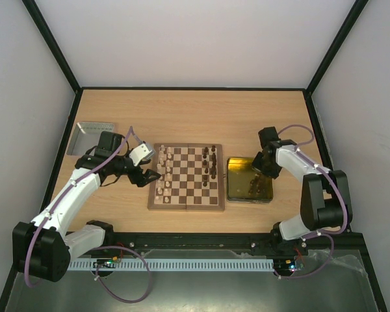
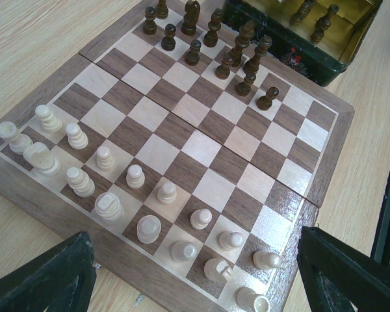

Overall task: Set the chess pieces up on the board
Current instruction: Pick up the chess piece from the storage box, then place the chess piece on the chessboard.

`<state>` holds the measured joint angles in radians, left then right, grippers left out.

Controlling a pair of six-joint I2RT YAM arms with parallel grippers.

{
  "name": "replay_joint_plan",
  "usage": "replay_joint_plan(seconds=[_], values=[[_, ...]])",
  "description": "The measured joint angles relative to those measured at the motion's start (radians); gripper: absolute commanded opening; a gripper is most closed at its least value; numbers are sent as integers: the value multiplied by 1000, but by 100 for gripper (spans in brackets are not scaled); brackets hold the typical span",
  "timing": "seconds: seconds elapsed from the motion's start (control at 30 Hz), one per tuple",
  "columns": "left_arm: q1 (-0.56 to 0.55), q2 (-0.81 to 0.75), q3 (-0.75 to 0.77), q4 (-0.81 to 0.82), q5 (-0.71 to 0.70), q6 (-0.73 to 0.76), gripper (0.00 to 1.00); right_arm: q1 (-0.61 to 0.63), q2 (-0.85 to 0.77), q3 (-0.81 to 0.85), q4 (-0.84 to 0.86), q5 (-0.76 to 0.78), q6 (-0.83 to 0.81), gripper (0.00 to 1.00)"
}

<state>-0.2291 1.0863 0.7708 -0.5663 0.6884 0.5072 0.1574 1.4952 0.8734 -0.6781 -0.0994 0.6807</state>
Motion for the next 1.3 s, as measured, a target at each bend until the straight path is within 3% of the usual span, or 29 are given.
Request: replay_joint_plan(seconds=[0.5,0.87,1.3], values=[[0,1,0,0,-1,0,85,30,-142,79,-70,23,-24,2],[0,7,0,0,-8,-3,85,430,-104,216,-155,60,-2,2],[0,7,0,1,-9,-3,85,646,2,229,-196,87,34,2]])
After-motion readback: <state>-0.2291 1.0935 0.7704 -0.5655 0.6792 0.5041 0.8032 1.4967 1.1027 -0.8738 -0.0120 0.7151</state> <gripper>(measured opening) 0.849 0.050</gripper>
